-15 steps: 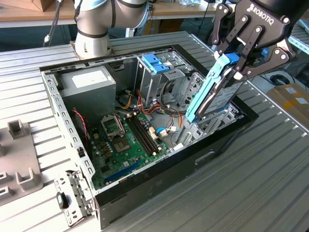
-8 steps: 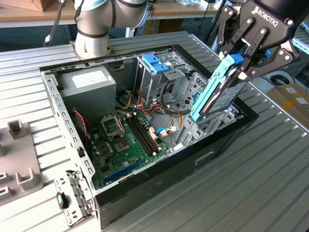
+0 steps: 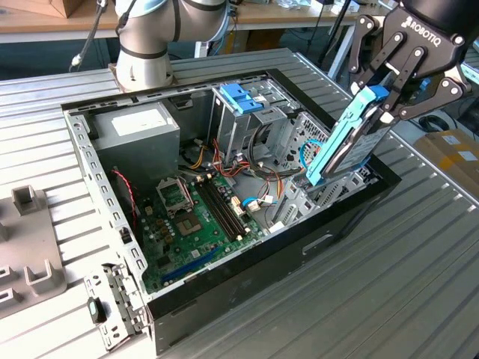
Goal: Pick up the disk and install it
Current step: 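Pick up the disk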
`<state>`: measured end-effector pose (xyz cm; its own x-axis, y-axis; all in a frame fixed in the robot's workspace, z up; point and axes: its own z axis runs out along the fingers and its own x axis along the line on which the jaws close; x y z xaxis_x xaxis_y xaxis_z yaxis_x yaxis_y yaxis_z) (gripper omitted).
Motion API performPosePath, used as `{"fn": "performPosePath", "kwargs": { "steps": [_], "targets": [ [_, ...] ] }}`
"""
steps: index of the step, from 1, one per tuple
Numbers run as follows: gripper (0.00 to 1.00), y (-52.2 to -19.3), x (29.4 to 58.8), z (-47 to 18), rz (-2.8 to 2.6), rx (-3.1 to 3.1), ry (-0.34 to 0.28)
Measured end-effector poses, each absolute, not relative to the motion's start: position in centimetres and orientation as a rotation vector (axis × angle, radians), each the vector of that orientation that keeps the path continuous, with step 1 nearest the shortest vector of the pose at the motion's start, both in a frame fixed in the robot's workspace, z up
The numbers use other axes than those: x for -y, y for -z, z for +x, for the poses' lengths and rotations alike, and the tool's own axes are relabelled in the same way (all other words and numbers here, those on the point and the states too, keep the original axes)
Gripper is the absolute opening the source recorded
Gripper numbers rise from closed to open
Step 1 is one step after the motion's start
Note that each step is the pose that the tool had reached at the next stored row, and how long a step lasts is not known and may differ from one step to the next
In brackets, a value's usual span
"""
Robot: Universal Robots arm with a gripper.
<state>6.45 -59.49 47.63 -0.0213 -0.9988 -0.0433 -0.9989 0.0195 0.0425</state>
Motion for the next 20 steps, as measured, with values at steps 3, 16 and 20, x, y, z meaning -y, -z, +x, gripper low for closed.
{"fn": "performPosePath", "kwargs": {
  "steps": [3,16,20],
  "targets": [
    [0.37,-47.56,59.49,6.55,-2.197,-2.242,-0.095],
    [0.37,-47.19,59.45,7.06,-2.197,-2.243,-0.094],
    [0.37,-47.10,59.33,7.23,-2.198,-2.244,-0.092]
  ]
}}
